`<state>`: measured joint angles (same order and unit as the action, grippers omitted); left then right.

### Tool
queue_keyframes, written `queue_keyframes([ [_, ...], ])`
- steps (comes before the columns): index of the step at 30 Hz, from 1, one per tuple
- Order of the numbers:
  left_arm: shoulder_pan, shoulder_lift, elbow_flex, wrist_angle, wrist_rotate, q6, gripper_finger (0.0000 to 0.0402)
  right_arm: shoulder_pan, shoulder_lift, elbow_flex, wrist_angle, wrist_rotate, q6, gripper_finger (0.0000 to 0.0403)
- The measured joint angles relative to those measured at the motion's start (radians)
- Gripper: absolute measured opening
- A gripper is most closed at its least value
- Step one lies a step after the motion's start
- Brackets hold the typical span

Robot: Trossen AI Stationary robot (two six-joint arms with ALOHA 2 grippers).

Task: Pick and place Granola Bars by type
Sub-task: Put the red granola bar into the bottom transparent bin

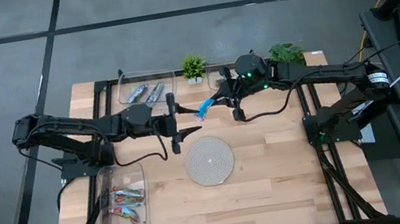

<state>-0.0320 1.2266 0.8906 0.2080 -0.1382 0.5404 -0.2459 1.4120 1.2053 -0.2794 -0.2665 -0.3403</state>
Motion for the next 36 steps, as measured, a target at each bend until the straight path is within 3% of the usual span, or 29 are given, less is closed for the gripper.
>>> queue_keyframes([
  [20, 0.015, 0.075, 0.001, 0.03, -0.025, 0.05, 0.0139, 0.002, 0.001, 0.0, 0.047, -0.068, 0.025, 0.0053],
  [32, 0.015, 0.07, 0.001, 0.032, -0.063, 0.061, 0.0012, 0.002, 0.001, 0.0, 0.037, -0.068, 0.025, 0.0053],
  [36, 0.015, 0.07, 0.001, 0.031, -0.063, 0.074, 0.0004, 0.002, 0.001, 0.0, 0.022, -0.07, 0.024, 0.0053],
])
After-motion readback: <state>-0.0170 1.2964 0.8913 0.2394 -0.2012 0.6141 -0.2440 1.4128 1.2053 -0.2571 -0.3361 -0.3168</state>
